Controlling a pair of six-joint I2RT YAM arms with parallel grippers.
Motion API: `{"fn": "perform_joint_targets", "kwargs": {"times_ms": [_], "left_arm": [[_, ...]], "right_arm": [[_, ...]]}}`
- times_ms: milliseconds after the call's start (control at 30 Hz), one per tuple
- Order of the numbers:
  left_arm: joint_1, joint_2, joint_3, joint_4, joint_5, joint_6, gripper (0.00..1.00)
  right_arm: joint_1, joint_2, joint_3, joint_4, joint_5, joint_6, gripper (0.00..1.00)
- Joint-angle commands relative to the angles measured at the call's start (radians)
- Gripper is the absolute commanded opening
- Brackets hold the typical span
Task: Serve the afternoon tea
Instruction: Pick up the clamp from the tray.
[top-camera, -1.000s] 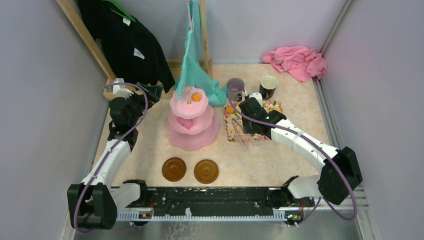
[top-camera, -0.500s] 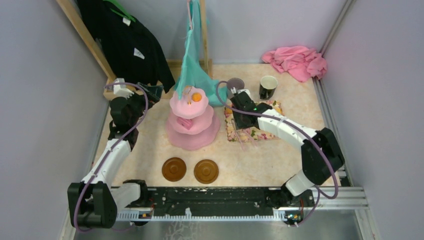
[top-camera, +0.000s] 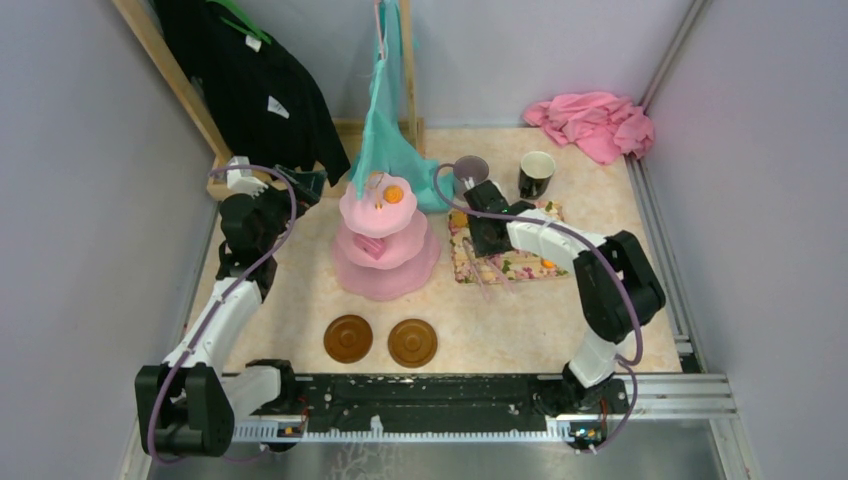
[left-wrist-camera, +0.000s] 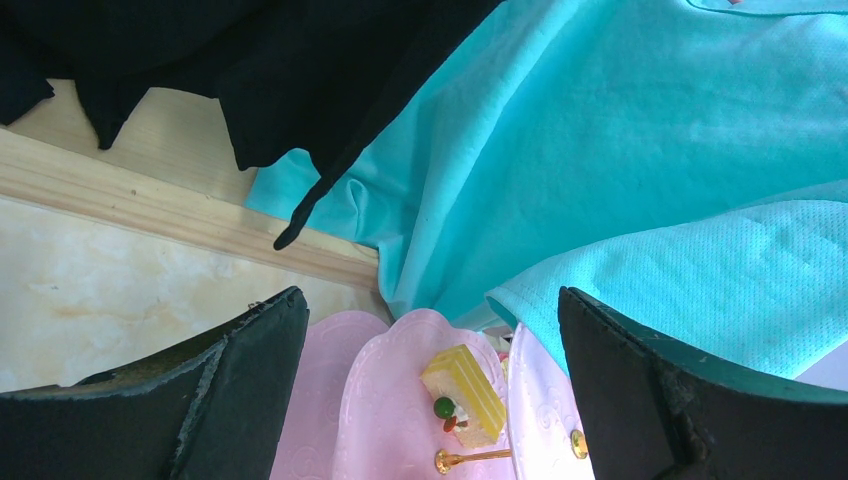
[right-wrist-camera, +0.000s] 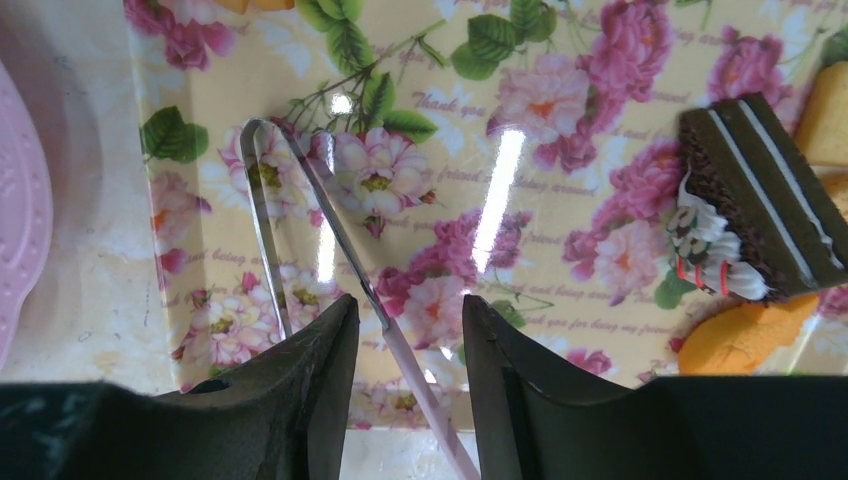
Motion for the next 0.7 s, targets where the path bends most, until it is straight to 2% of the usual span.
{"fn": "perform_joint_targets", "kwargs": {"times_ms": [0,667], "left_arm": [[0.006,-0.001,0.006,0.025,0.009,0.01,0.99],[0.005,-0.006,0.003,0.02,0.006,0.013,0.99]], "right_arm": [[-0.009,0.03,0.032,0.059,-0.039,-0.019,0.43],[-0.02,0.064,-0.014,0.095,-0.068,-0.011,0.35]]}}
